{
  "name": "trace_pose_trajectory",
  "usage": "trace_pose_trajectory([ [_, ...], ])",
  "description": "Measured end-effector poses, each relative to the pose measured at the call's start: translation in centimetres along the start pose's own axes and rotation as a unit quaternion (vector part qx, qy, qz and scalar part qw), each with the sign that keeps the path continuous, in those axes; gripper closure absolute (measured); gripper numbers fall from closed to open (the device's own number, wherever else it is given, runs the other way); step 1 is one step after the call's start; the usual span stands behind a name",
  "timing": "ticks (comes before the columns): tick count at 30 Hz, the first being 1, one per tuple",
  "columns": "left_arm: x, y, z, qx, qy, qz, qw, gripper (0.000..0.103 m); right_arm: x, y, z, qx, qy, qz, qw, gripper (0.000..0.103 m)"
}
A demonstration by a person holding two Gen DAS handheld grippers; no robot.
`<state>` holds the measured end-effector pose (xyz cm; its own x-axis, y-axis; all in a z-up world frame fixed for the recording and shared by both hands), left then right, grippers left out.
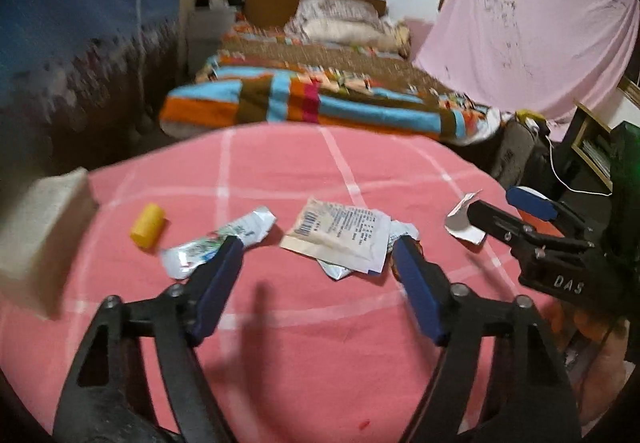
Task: Collect trash
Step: 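Grasp white printed receipt packet with left tool while right tool grasps grey torn paper, then carry receipt packet in left tool and torn paper in right tool over bucket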
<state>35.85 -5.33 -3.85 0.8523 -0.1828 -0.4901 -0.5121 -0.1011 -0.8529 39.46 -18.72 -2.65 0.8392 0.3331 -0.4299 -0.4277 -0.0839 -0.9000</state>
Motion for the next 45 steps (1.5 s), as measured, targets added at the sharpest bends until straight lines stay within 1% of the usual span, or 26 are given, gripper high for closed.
trace_pose_trajectory([
  [2,1.2,0.4,-0.4,0.002,0.015,0.028,0.9995,0.047,0.4,0.5,0.2,0.002,-0.006,0.015,1.0,0.018],
  [6,2.8,0.6,-0.6,0.015,0.01,0.052,0.9985,0.047,1.0,1.3,0.6,0.007,-0.02,0.037,0.999,0.027],
  [7,3.0,0.6,-0.7,0.016,0.011,0.055,0.9983,0.047,1.3,1.4,0.6,0.009,-0.022,0.044,0.999,0.032],
  [9,3.3,0.7,-0.7,0.019,0.014,0.06,0.9979,0.047,1.5,1.6,0.6,0.013,-0.025,0.052,0.998,0.037],
  [10,3.3,0.8,-0.9,0.023,0.016,0.063,0.9976,0.048,1.6,1.7,0.7,0.014,-0.026,0.055,0.998,0.042],
  [11,3.3,0.9,-1.1,0.027,0.02,0.065,0.9973,0.052,1.6,1.7,0.7,0.014,-0.027,0.058,0.998,0.046],
  [12,3.2,0.9,-1.1,0.03,0.022,0.067,0.9971,0.053,1.8,1.8,0.9,0.013,-0.028,0.061,0.998,0.051],
  [15,3.2,0.9,-1.3,0.036,0.026,0.068,0.9967,0.057,2.3,2.2,1.4,0.004,-0.03,0.076,0.997,0.052],
  [18,3.2,0.8,-1.3,0.038,0.028,0.068,0.9966,0.059,2.5,2.3,2.0,-0.006,-0.031,0.08,0.996,0.064],
  [23,2.8,0.7,-1.7,0.054,0.024,0.059,0.9965,0.062,2.4,2.4,1.8,-0.003,-0.036,0.079,0.996,0.067],
  [28,2.2,0.4,-1.9,0.053,0.03,0.041,0.9973,0.063,2.0,2.2,1.8,0.006,-0.045,0.069,0.997,0.068],
  [32,0.7,-0.6,-1.9,0.045,0.035,0.002,0.9984,0.063,1.2,1.5,1.8,0.014,-0.05,0.043,0.998,0.068],
  [34,-0.5,-1.3,-1.9,0.038,0.038,-0.028,0.9982,0.063,0.5,1.0,1.7,0.019,-0.055,0.022,0.998,0.068],
  [39,-3.1,-2.9,-1.8,0.029,0.029,-0.095,0.9946,0.063,-2.2,-0.8,1.6,0.019,-0.05,-0.053,0.997,0.068],
  [42,-4.3,-3.5,-2.2,0.02,0.028,-0.127,0.9913,0.063,-4.2,-1.9,1.7,0.012,-0.045,-0.106,0.993,0.068],
  [45,-5.2,-4.0,-3.0,0.015,0.031,-0.154,0.9875,0.063,-5.6,-2.8,1.7,0.005,-0.041,-0.147,0.988,0.068],
])
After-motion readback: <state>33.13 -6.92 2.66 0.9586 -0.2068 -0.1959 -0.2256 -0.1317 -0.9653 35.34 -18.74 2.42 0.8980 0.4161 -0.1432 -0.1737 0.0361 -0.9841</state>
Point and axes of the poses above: each gripper's, at about its wrist camera, not at the fingertips, and x roughly the way its jaws point, z to its left, y to its underside, the point moved 9 cm from there along x, roughly the way its jaws point, and after that the axes turned 11 degrees about -z, right-handed, at the moved point
